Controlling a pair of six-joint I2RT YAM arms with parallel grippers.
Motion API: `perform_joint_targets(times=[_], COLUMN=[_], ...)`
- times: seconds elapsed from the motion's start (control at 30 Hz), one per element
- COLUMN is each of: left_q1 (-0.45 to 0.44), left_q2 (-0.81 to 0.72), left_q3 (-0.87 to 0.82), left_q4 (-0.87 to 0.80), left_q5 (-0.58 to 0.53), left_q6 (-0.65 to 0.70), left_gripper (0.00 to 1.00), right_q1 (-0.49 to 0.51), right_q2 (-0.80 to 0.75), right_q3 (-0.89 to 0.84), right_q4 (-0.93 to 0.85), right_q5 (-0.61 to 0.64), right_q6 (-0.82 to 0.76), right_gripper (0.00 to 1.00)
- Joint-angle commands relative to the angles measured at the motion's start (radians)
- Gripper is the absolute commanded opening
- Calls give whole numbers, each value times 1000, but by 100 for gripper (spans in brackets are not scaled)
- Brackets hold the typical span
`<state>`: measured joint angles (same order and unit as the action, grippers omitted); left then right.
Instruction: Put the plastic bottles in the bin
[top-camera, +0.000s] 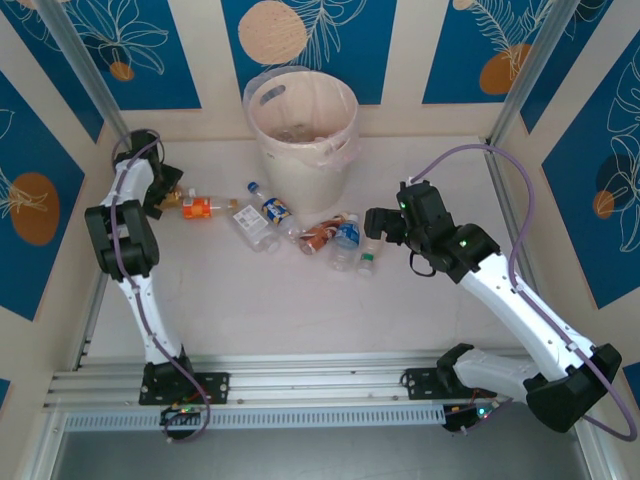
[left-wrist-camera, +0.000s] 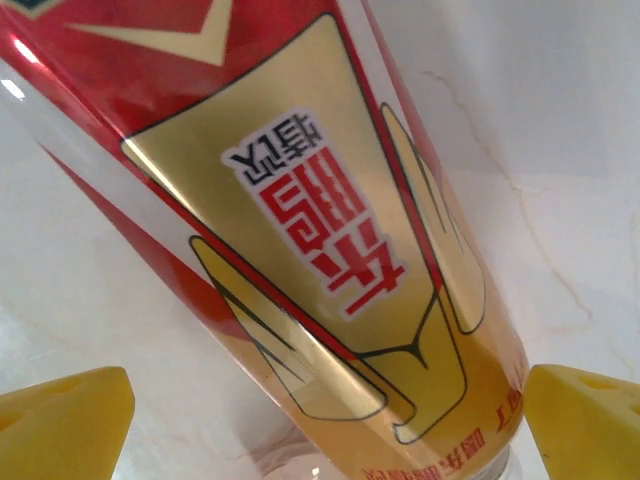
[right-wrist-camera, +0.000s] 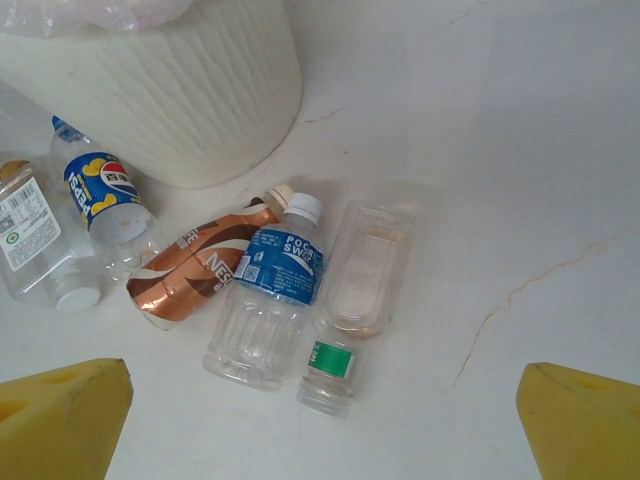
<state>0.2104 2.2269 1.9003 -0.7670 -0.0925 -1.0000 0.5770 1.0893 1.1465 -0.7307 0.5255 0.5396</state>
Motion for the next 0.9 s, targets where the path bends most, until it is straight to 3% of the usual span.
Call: perform_joint_targets(times=[0.0,0.47,0.7,0.87], left_q1=[19,38,40,41], left_q2=[34,119,142,113], left_q3=[25,91,103,105], left_q4=[-22,-3,0,9], left_q5=[17,53,62,52], left_q6=[-37,-62,-59,-28], left_gripper=[100,99,81,77], right_q1=[9,18,22,26], right_q2=[-17,-26,-25,-26], right_q3=[-16,-22,-8,-4], right_q4=[-19,-39,-51,-54], right_q5=[30,52,72,79], right_q6=[25,43,45,50], right_gripper=[99,99,99,99])
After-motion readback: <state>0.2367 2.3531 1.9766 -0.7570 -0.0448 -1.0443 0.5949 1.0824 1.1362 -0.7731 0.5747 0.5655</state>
